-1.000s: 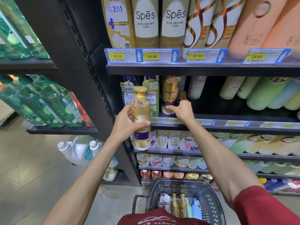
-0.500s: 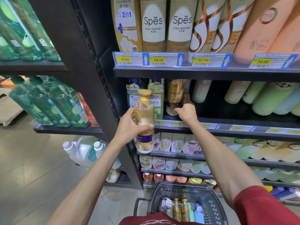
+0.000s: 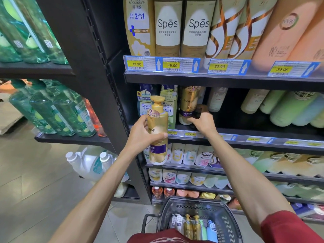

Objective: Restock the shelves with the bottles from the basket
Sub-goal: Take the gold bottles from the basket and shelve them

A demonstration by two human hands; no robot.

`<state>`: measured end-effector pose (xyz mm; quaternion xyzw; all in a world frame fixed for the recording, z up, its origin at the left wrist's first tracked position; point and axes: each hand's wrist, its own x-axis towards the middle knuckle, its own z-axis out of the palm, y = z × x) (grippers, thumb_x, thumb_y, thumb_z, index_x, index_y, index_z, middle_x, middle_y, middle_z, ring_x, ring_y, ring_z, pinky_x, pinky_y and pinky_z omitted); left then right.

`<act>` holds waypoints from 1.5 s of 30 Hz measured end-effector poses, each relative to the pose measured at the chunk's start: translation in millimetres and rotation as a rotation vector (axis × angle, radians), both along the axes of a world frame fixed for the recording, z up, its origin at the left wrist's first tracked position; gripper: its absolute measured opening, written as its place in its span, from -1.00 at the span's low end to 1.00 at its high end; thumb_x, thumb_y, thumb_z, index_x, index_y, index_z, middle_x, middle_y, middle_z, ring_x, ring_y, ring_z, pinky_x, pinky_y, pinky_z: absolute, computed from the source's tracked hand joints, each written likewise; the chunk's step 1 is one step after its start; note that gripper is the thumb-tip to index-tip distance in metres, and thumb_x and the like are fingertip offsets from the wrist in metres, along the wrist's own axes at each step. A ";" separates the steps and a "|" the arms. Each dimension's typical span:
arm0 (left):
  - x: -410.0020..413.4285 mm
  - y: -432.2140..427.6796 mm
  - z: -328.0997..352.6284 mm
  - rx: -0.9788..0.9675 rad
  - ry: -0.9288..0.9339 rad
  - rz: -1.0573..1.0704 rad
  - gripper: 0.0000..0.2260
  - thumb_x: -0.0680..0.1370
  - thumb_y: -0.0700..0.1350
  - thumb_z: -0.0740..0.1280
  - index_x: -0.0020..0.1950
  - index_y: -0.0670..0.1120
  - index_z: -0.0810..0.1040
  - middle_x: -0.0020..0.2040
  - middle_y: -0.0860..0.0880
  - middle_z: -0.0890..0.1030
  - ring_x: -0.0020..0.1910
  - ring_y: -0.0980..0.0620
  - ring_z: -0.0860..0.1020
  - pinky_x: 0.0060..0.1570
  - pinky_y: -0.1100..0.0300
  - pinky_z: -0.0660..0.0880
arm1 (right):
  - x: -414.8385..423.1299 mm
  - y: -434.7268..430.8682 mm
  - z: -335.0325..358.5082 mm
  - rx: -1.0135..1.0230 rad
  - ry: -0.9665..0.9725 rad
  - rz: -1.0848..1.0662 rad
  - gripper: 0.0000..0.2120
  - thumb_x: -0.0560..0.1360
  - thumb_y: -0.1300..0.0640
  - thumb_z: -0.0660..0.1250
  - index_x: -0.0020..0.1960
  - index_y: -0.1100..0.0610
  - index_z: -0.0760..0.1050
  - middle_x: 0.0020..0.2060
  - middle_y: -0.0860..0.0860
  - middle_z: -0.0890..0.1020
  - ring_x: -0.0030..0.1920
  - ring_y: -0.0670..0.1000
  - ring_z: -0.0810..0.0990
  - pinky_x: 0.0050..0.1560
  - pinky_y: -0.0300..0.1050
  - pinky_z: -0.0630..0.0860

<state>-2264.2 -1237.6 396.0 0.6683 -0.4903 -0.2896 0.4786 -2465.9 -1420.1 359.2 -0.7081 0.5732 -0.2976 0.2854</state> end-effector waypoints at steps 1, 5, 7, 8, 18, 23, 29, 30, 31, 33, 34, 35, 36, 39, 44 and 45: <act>-0.8 -1.2 0.4 0.000 0.001 0.000 -0.38 0.25 0.04 0.67 0.24 0.05 0.51 0.13 0.13 0.67 0.11 0.19 0.63 0.19 0.12 0.59 | -2.7 3.9 1.3 0.010 0.005 -0.010 -0.63 0.42 -0.03 0.54 -0.12 0.16 0.41 -0.32 -0.07 0.48 -0.30 -0.01 0.46 -0.34 -0.16 0.35; -4.2 -7.6 3.7 0.003 -0.003 -0.008 -0.40 0.28 -0.01 0.68 0.23 0.02 0.51 0.10 0.12 0.68 0.06 0.23 0.64 0.09 0.22 0.59 | -13.3 25.4 9.1 0.007 0.005 0.026 -0.56 0.44 -0.06 0.52 0.11 0.20 0.46 0.03 0.03 0.54 0.05 0.03 0.52 0.00 -0.07 0.51; -6.2 -11.6 5.9 0.001 -0.002 -0.021 -0.38 0.28 -0.02 0.68 0.26 0.02 0.51 0.10 0.13 0.68 0.04 0.25 0.64 0.02 0.30 0.56 | -17.3 43.9 12.5 -0.018 -0.060 0.091 -0.48 0.45 -0.01 0.52 0.30 0.17 0.45 0.19 0.03 0.55 0.19 0.00 0.52 0.19 -0.07 0.49; -7.5 -13.2 7.1 -0.001 -0.004 -0.026 -0.37 0.28 -0.02 0.68 0.27 0.01 0.51 0.10 0.14 0.68 0.04 0.26 0.64 0.01 0.31 0.55 | -18.8 55.6 13.7 -0.025 -0.102 0.125 -0.47 0.44 0.01 0.53 0.33 0.14 0.45 0.23 0.02 0.56 0.22 -0.03 0.52 0.23 -0.10 0.48; -28.9 -33.4 11.2 -0.012 -0.022 -0.086 -0.38 0.26 -0.02 0.70 0.20 -0.05 0.48 0.08 0.06 0.67 0.05 0.15 0.65 0.12 0.10 0.61 | -9.2 130.8 -11.9 0.244 -0.349 0.308 -0.37 0.32 -0.01 0.62 0.29 -0.11 0.40 0.15 -0.24 0.56 0.14 -0.31 0.55 0.12 -0.41 0.46; -38.5 -41.8 9.7 -0.038 -0.062 -0.094 -0.30 0.22 0.06 0.69 0.26 -0.01 0.47 0.10 0.07 0.65 0.10 0.09 0.63 0.15 0.03 0.60 | 1.9 136.5 -13.0 0.200 -0.400 0.173 -0.32 0.25 -0.07 0.64 0.27 -0.11 0.39 0.05 -0.27 0.56 0.06 -0.25 0.60 0.14 -0.21 0.57; -41.8 -48.8 6.6 -0.032 -0.083 -0.086 -0.21 0.19 0.15 0.67 0.32 -0.03 0.45 0.14 0.03 0.64 0.12 0.05 0.62 0.16 -0.04 0.60 | 7.1 136.8 -8.7 0.110 -0.320 0.093 -0.28 0.21 -0.13 0.64 0.26 -0.11 0.37 -0.06 -0.34 0.53 -0.02 -0.37 0.54 -0.08 -0.48 0.44; -42.0 -49.6 6.0 -0.028 -0.079 -0.086 -0.21 0.19 0.15 0.67 0.32 -0.04 0.44 0.14 0.03 0.64 0.12 0.04 0.62 0.15 -0.04 0.60 | 7.4 136.8 -9.2 0.105 -0.315 0.085 -0.28 0.21 -0.12 0.64 0.27 -0.09 0.38 -0.07 -0.35 0.52 -0.04 -0.40 0.53 -0.11 -0.51 0.42; -42.3 -50.5 5.5 -0.025 -0.075 -0.085 -0.21 0.19 0.15 0.67 0.31 -0.04 0.44 0.13 0.03 0.64 0.11 0.04 0.62 0.15 -0.04 0.60 | 7.8 136.5 -9.8 0.103 -0.311 0.079 -0.27 0.22 -0.12 0.64 0.28 -0.07 0.39 -0.08 -0.35 0.52 -0.05 -0.42 0.52 -0.11 -0.52 0.42; -44.0 -51.4 4.3 -0.015 -0.082 -0.071 -0.23 0.19 0.16 0.66 0.30 -0.02 0.44 0.11 0.05 0.63 0.09 0.07 0.62 0.12 0.00 0.61 | 8.7 136.0 -10.7 0.104 -0.300 0.070 -0.25 0.21 -0.13 0.65 0.30 -0.02 0.40 -0.06 -0.30 0.54 -0.04 -0.39 0.53 -0.07 -0.48 0.44; -45.1 -51.8 3.9 -0.012 -0.090 -0.057 -0.24 0.19 0.16 0.66 0.28 -0.02 0.45 0.08 0.07 0.63 0.07 0.09 0.61 0.08 0.04 0.61 | 9.0 135.3 -11.0 0.104 -0.291 0.068 -0.24 0.21 -0.14 0.65 0.30 -0.01 0.40 -0.04 -0.26 0.56 -0.03 -0.36 0.55 -0.03 -0.42 0.48; -46.4 -52.2 3.5 -0.011 -0.096 -0.041 -0.25 0.19 0.17 0.66 0.26 -0.01 0.45 0.06 0.10 0.62 0.05 0.11 0.60 0.02 0.11 0.60 | 9.2 134.6 -11.3 0.103 -0.281 0.068 -0.23 0.20 -0.16 0.65 0.30 0.00 0.41 -0.01 -0.22 0.59 -0.02 -0.32 0.57 0.00 -0.36 0.52; -47.6 -52.7 3.1 -0.011 -0.099 -0.031 -0.26 0.20 0.16 0.66 0.26 -0.01 0.45 0.03 0.12 0.62 0.03 0.14 0.59 -0.05 0.19 0.58 | 9.3 133.9 -11.6 0.103 -0.272 0.066 -0.22 0.19 -0.17 0.64 0.29 0.01 0.41 0.00 -0.19 0.60 -0.02 -0.28 0.59 0.02 -0.30 0.55; -51.0 -52.7 2.5 -0.015 -0.110 -0.027 -0.31 0.21 0.14 0.67 0.21 0.00 0.44 -0.02 0.17 0.59 -0.04 0.27 0.56 -0.20 0.35 0.45 | 8.4 132.1 -11.2 0.107 -0.252 0.061 -0.21 0.16 -0.22 0.63 0.26 0.00 0.41 0.00 -0.18 0.60 -0.02 -0.24 0.61 0.01 -0.29 0.55; -49.9 -53.3 0.5 -0.028 -0.038 -0.095 -0.39 0.27 0.09 0.66 0.18 0.06 0.42 0.00 0.12 0.63 -0.06 0.26 0.62 -0.12 0.36 0.54 | 0.0 127.4 -11.4 0.140 -0.341 0.067 -0.21 0.06 -0.27 0.60 0.19 -0.01 0.44 -0.06 -0.18 0.67 -0.10 -0.26 0.66 -0.02 -0.26 0.61; -47.4 -54.1 0.8 -0.029 -0.024 -0.125 -0.40 0.29 0.06 0.66 0.20 0.05 0.43 0.02 0.10 0.65 -0.05 0.22 0.64 -0.06 0.29 0.57 | -2.4 126.0 -12.3 0.151 -0.367 0.075 -0.20 0.07 -0.24 0.62 0.21 0.01 0.45 -0.05 -0.15 0.68 -0.09 -0.24 0.67 0.00 -0.20 0.63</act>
